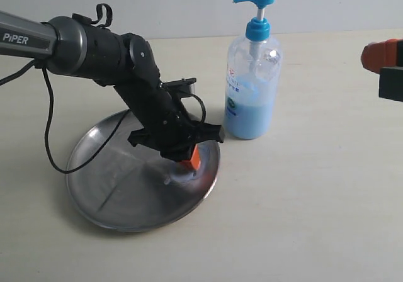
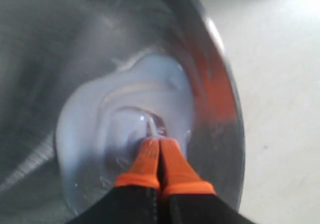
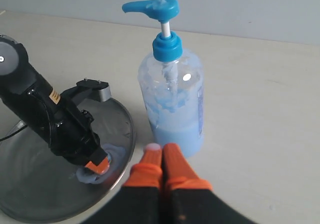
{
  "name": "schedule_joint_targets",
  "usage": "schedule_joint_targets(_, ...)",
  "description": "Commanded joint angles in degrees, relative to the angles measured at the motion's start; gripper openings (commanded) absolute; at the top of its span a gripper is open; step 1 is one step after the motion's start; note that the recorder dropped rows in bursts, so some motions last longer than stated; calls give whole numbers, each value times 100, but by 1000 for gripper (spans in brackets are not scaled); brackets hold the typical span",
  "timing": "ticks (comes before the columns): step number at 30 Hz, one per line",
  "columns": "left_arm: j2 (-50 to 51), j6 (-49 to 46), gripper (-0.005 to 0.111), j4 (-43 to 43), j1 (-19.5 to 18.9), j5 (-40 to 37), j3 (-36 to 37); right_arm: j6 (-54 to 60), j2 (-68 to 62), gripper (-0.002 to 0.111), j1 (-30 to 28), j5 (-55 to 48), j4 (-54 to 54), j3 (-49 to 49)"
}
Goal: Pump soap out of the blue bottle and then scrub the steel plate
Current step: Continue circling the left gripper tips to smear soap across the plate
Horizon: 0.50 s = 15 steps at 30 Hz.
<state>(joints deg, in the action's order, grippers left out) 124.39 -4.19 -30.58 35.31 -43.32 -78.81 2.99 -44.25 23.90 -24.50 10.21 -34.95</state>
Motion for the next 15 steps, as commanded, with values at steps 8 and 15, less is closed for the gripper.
schedule_joint_targets(8,166,42,0,913,-24,786,53,8,22,0,7,32,-16,31)
schedule_joint_targets(15,166,54,0,1680,-24,19,53,8,22,0,7,32,-16,31)
